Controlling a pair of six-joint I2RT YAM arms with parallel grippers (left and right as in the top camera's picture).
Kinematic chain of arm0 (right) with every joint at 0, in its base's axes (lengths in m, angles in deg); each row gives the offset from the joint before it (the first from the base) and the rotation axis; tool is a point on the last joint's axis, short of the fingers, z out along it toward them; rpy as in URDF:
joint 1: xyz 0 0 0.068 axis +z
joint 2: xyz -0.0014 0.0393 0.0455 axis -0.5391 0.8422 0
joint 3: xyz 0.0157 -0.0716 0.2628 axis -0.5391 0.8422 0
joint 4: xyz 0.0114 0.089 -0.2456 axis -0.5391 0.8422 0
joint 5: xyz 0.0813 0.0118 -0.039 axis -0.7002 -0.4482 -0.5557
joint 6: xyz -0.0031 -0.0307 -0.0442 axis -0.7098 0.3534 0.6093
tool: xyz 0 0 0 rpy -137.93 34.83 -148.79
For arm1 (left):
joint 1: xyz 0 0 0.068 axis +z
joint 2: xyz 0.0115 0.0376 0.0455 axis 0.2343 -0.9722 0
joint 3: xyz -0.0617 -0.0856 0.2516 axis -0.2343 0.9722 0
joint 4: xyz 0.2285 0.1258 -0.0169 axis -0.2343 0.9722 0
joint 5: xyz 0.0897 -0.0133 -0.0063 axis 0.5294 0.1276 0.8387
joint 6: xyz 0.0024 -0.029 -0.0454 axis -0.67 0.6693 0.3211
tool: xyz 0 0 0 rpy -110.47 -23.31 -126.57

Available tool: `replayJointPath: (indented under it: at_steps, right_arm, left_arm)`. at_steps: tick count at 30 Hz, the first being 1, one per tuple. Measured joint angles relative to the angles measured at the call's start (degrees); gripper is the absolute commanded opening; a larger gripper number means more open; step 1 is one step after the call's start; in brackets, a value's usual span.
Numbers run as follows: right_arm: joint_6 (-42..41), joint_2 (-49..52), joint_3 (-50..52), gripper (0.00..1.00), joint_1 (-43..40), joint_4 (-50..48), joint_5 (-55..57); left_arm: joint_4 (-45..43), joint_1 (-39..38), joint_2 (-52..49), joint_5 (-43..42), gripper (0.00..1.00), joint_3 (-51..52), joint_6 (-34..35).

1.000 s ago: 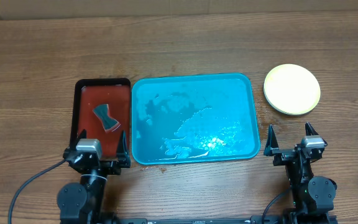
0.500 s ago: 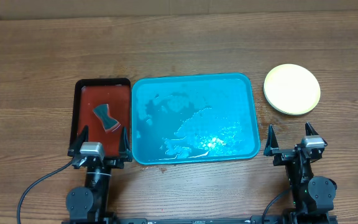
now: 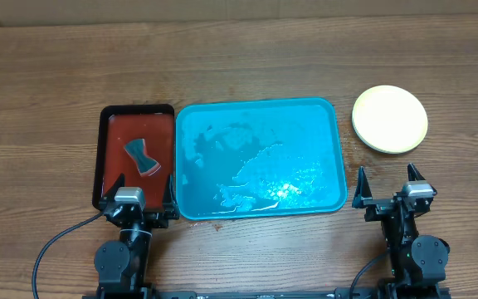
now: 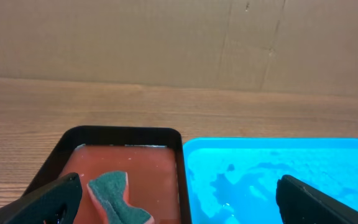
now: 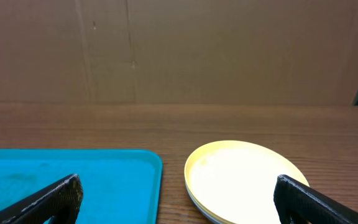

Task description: Clean dirty plates on tray and stack at the side

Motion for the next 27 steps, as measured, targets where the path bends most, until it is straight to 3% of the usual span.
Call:
replayJointPath:
  at_steps: [27]
  right_arm:
    - [0.00, 0.00, 0.00, 1.00, 0.00, 0.04, 0.00]
  left_arm:
    - [0.28, 0.00, 0.00, 3.82, 1.00, 0.00, -2.51]
